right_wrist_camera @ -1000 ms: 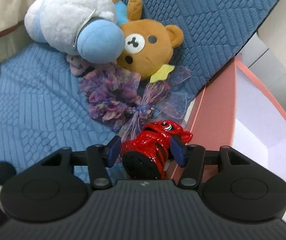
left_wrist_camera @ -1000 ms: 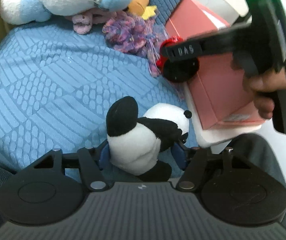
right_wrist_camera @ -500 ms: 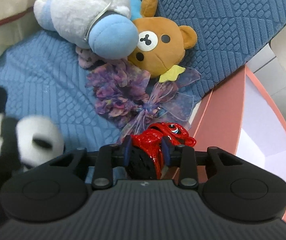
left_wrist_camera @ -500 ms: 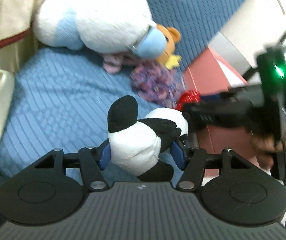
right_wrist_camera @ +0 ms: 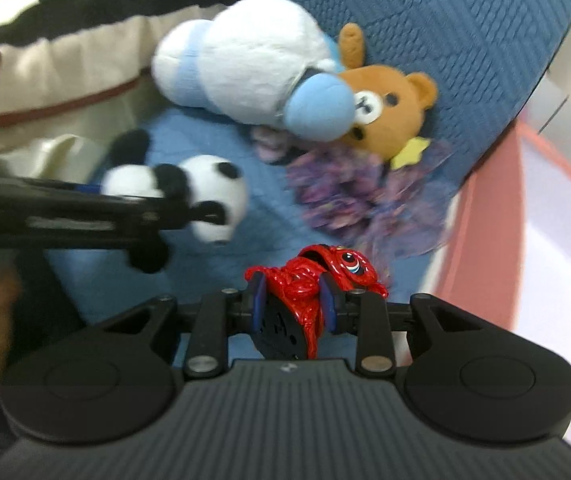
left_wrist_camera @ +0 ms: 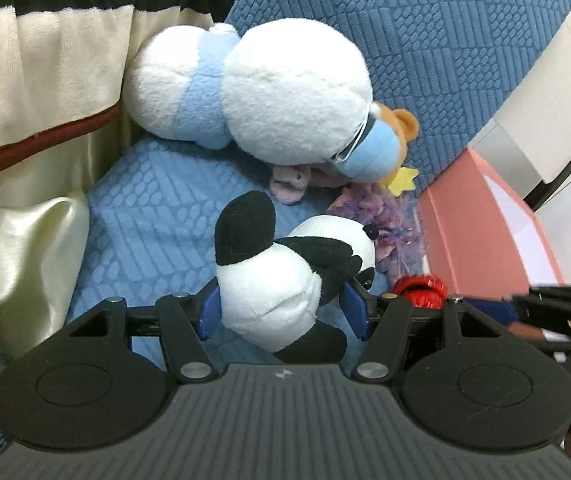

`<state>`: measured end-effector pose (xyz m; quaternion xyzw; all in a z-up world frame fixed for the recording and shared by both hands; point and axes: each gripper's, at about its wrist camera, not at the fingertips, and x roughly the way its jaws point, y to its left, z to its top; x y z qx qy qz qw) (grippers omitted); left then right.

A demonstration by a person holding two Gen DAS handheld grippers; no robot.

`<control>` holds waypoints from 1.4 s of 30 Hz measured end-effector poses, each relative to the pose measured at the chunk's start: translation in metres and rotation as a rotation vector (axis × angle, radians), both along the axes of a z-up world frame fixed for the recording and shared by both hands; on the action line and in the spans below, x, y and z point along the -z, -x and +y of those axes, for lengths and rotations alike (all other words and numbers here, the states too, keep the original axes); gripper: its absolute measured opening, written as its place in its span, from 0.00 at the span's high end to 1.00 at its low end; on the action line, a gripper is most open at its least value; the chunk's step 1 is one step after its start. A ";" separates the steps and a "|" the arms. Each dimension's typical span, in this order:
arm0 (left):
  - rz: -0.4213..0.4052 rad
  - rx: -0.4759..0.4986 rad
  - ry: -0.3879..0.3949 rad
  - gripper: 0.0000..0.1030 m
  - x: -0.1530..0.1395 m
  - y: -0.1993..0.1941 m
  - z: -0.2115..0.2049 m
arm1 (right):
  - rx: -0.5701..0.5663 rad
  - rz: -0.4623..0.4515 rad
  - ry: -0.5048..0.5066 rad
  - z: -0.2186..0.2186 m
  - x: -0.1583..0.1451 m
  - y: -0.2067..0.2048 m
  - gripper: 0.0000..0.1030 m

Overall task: Organize objects
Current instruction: 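Lift the panda plush with left tool while right tool lifts the red figurine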

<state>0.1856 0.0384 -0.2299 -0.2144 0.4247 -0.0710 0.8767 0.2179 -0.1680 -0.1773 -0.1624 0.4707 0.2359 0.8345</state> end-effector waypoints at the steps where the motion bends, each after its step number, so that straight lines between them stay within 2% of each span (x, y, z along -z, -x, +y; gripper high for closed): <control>1: 0.001 0.002 -0.006 0.35 0.000 0.000 0.000 | 0.015 0.016 -0.016 0.000 0.003 0.001 0.68; 3: 0.008 0.004 -0.005 0.35 0.001 0.000 0.000 | 0.040 0.016 -0.026 0.000 0.006 0.004 0.72; 8: 0.020 0.014 -0.001 0.36 0.005 -0.005 0.000 | 0.123 0.027 -0.108 -0.012 -0.005 -0.001 0.70; 13: 0.032 0.028 -0.011 0.35 0.008 -0.009 -0.005 | 0.287 0.045 -0.214 -0.034 -0.013 -0.010 0.53; 18: 0.039 0.022 -0.026 0.35 0.012 -0.010 -0.008 | 0.492 0.119 -0.255 -0.050 0.009 -0.015 0.49; 21: 0.045 0.020 -0.022 0.35 0.014 -0.011 -0.007 | 0.569 0.146 -0.267 -0.054 0.024 -0.018 0.49; 23: 0.048 0.017 -0.022 0.35 0.015 -0.011 -0.007 | 0.635 0.154 -0.281 -0.058 0.031 -0.019 0.43; 25: 0.049 0.015 -0.021 0.35 0.016 -0.011 -0.007 | 0.676 0.178 -0.310 -0.062 0.037 -0.022 0.42; 30: 0.053 0.013 -0.028 0.35 0.019 -0.011 -0.009 | 0.731 0.207 -0.335 -0.065 0.050 -0.029 0.40; 34: 0.051 0.017 -0.033 0.35 0.019 -0.010 -0.011 | 0.749 0.220 -0.398 -0.074 0.055 -0.033 0.42; 41: 0.050 0.019 -0.030 0.35 0.019 -0.010 -0.012 | 0.621 0.147 -0.394 -0.071 0.033 -0.025 0.46; 42: 0.049 0.020 -0.028 0.35 0.018 -0.010 -0.012 | 0.599 0.126 -0.388 -0.070 0.028 -0.023 0.51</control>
